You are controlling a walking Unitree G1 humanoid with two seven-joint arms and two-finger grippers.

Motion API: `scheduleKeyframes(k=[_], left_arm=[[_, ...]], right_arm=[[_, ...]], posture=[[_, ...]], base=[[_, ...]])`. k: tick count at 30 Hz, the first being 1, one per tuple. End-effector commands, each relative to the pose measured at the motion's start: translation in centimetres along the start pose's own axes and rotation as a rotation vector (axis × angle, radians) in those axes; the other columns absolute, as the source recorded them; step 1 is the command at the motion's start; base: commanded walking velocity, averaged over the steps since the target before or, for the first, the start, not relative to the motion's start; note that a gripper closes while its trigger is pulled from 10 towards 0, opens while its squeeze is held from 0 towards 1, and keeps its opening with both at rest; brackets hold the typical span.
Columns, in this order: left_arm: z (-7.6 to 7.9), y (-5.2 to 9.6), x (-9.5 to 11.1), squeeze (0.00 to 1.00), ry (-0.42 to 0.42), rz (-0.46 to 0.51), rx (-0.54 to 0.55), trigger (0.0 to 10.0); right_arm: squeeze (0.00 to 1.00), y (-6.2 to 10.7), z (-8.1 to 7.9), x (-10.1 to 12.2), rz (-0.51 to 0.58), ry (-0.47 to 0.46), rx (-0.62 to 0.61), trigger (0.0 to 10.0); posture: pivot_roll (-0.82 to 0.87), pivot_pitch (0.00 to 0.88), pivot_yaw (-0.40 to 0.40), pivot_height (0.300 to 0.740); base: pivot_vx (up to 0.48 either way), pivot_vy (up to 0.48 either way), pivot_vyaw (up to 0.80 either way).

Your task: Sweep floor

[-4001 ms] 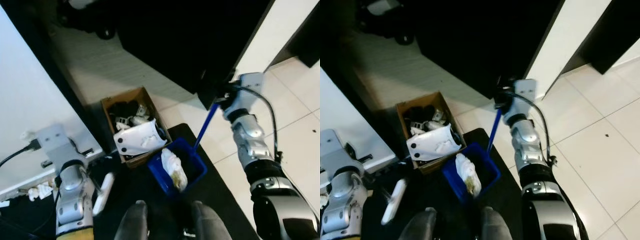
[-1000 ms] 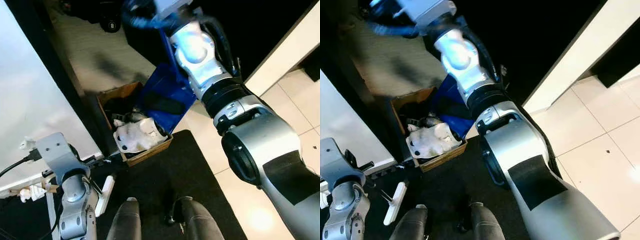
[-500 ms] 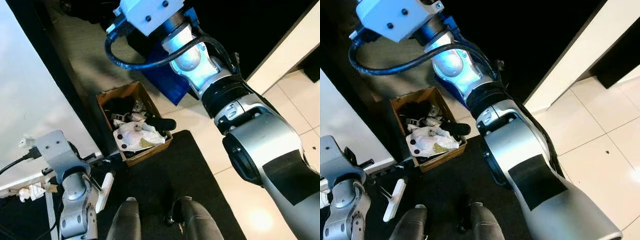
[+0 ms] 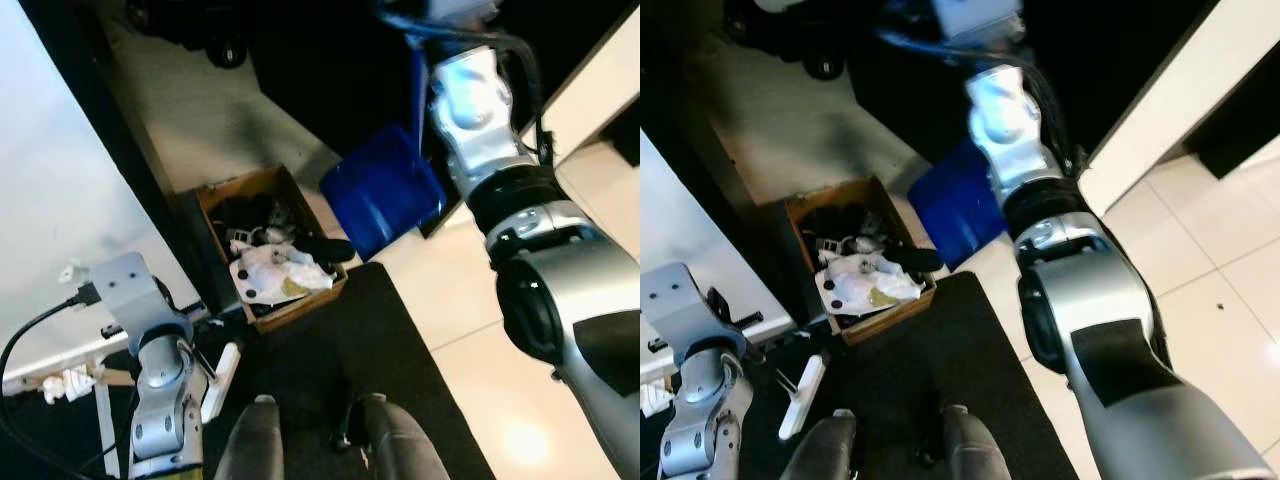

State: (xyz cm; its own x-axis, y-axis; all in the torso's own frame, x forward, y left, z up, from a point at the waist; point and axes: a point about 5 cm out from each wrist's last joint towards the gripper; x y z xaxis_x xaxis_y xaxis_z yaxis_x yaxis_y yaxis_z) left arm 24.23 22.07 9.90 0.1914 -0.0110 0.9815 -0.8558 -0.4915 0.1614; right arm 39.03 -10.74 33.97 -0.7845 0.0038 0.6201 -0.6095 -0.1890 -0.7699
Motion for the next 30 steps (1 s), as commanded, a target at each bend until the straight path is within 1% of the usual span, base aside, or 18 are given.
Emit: scheduleKeyframes(k=[1,3,5,6,8,9,11,13,14,17,18,19,20,22,23,25,29,30], left_arm=[[-0.3,-0.3,-0.3,0.00,-0.037,-0.013,-0.011,10.0],[-0.4,-0.3,-0.2,0.00,-0.040,-0.012,-0.013,10.0],[-1.1,-1.0,0.1,0.00,-0.064,0.000,-0.013,10.0],[-1.1,-1.0,0.1,0.00,-0.064,0.000,-0.013,10.0],[-1.6,-1.6,0.5,0.00,-0.078,0.013,-0.014,10.0],[-1.6,-1.6,0.5,0.00,-0.078,0.013,-0.014,10.0],[-1.6,-2.0,0.8,0.00,-0.086,0.018,-0.021,10.0],[-1.6,-2.1,0.8,0.00,-0.088,0.019,-0.025,10.0],[-1.5,-2.2,0.9,0.00,-0.088,0.021,-0.029,10.0],[-1.3,-2.3,1.1,0.00,-0.087,0.023,-0.039,10.0],[-1.3,-2.3,1.1,0.00,-0.087,0.023,-0.039,10.0],[-1.3,-2.3,1.1,0.00,-0.087,0.023,-0.042,10.0],[-1.3,-2.3,1.1,0.00,-0.087,0.023,-0.042,10.0],[-1.4,-2.2,1.0,0.00,-0.088,0.022,-0.042,10.0],[-1.4,-2.2,1.0,0.00,-0.088,0.022,-0.042,10.0],[-1.6,-2.0,0.8,0.00,-0.089,0.018,-0.037,10.0],[-1.7,-1.9,0.6,0.00,-0.092,0.011,-0.031,10.0],[-1.8,-1.8,0.5,0.00,-0.093,0.007,-0.030,10.0]], right_arm=[[0.00,-0.3,1.6,0.8,0.032,0.033,-0.011,10.0],[0.00,-0.1,2.1,0.7,0.023,0.038,-0.018,10.0],[0.00,1.9,5.4,-0.2,-0.049,0.107,-0.073,10.0],[0.00,1.9,5.4,-0.2,-0.049,0.107,-0.073,10.0],[0.00,3.8,7.7,-0.4,-0.096,0.152,-0.096,10.0],[0.00,3.8,7.7,-0.4,-0.096,0.152,-0.096,10.0],[0.00,5.1,8.4,-0.5,-0.129,0.164,-0.079,10.0],[0.00,5.9,8.3,-1.0,-0.162,0.151,-0.064,10.0],[0.00,6.8,8.0,-1.7,-0.194,0.114,-0.061,10.0],[0.00,9.5,6.2,-3.9,-0.307,0.010,-0.037,10.0],[0.00,9.5,6.2,-3.9,-0.307,0.010,-0.037,10.0],[0.00,10.8,5.3,-4.8,-0.363,-0.034,-0.038,10.0],[0.00,10.8,5.3,-4.8,-0.363,-0.034,-0.038,10.0],[0.00,12.5,4.1,-6.2,-0.440,-0.097,-0.040,10.0],[0.00,12.5,4.1,-6.2,-0.440,-0.097,-0.040,10.0],[0.00,14.5,3.0,-7.3,-0.507,-0.150,-0.055,10.0],[0.00,15.2,2.4,-7.4,-0.524,-0.183,-0.050,10.0],[0.00,15.5,2.0,-7.6,-0.538,-0.222,-0.068,10.0]], posture=[[0.14,0.170,-0.080,0.740],[0.14,0.170,-0.080,0.740],[0.11,0.173,-0.053,0.740],[0.11,0.173,-0.053,0.740],[0.09,0.176,-0.040,0.740],[0.09,0.176,-0.040,0.740],[0.08,0.176,-0.034,0.740],[0.08,0.175,-0.032,0.740],[0.08,0.175,-0.029,0.740],[0.08,0.171,-0.028,0.740],[0.08,0.171,-0.028,0.740],[0.08,0.168,-0.029,0.740],[0.08,0.168,-0.029,0.740],[0.09,0.169,-0.031,0.740],[0.09,0.169,-0.031,0.740],[0.10,0.172,-0.033,0.740],[0.10,0.172,-0.033,0.740],[0.10,0.171,-0.033,0.740]], base=[[0.000,0.000,0.00],[0.000,0.000,0.00],[0.000,0.000,0.00],[0.000,0.000,0.00],[0.000,0.000,0.00],[0.000,0.000,0.00],[0.000,0.000,0.00],[0.000,0.000,0.00],[0.000,0.000,0.00],[0.000,0.000,0.00],[0.000,0.000,0.00],[0.000,0.000,0.00],[0.000,0.000,0.00],[0.000,0.000,0.00],[0.000,0.000,0.00],[0.000,0.000,0.00],[0.000,0.000,0.00],[0.000,0.000,0.00]])
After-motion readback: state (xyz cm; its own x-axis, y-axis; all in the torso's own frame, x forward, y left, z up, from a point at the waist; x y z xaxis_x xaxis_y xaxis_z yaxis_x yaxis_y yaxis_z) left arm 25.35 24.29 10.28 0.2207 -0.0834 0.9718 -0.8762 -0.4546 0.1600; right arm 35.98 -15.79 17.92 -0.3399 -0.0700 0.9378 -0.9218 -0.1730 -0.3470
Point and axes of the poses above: a point about 5 cm out from each wrist's last joint towards the gripper, its own y axis pointing back from the gripper into the wrist, its own x axis along the axis of the wrist's last joint, z = x × y, and after that the axes turned 9 degrees about -y, right-handed
